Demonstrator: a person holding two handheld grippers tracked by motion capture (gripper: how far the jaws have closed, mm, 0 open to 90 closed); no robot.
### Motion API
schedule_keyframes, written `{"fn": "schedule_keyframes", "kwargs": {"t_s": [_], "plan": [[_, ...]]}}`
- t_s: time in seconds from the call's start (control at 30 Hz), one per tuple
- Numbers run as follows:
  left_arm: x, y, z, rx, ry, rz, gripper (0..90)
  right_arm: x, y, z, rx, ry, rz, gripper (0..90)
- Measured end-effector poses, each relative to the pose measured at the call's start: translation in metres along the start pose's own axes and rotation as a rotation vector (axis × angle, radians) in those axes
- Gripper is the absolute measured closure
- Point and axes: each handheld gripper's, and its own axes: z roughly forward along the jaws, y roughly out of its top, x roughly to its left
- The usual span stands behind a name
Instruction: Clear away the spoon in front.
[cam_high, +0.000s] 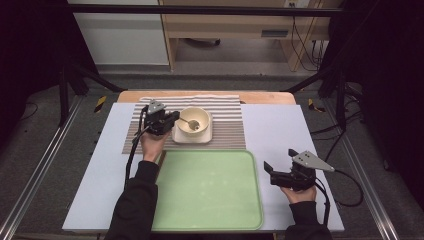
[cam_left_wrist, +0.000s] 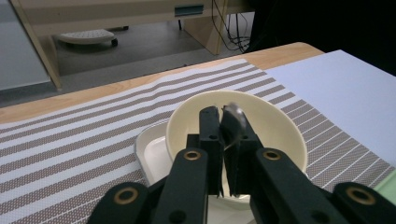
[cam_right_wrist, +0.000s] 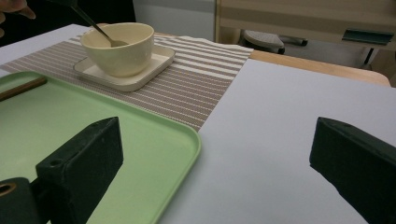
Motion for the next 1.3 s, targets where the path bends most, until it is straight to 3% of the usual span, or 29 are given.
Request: {"fn": "schedule_keyframes", "kwargs": {"t_s": [0.27, 0.57, 1.0, 1.3], "plan": [[-0.003, 0.001, -0.001, -0.003, 0.003, 0.013, 88.0, 0.0, 0.0, 0.0, -0.002, -0.001, 0.0, 3.0], [-0.005, 0.007, -0.011, -0.043, 0.007, 0.035, 88.2, 0.0, 0.0, 0.0, -0.001, 0.0, 0.0, 2.9], [-0.013, 0.021, -0.041, -0.078, -0.017, 0.062, 88.3, -0.001, 0.0, -0.001, -0.005, -0.004, 0.003, 2.8], [-0.028, 0.023, -0.071, -0.088, -0.047, 0.112, 88.3, 0.001, 0.001, -0.002, -0.004, -0.005, -0.003, 2.8]]}}
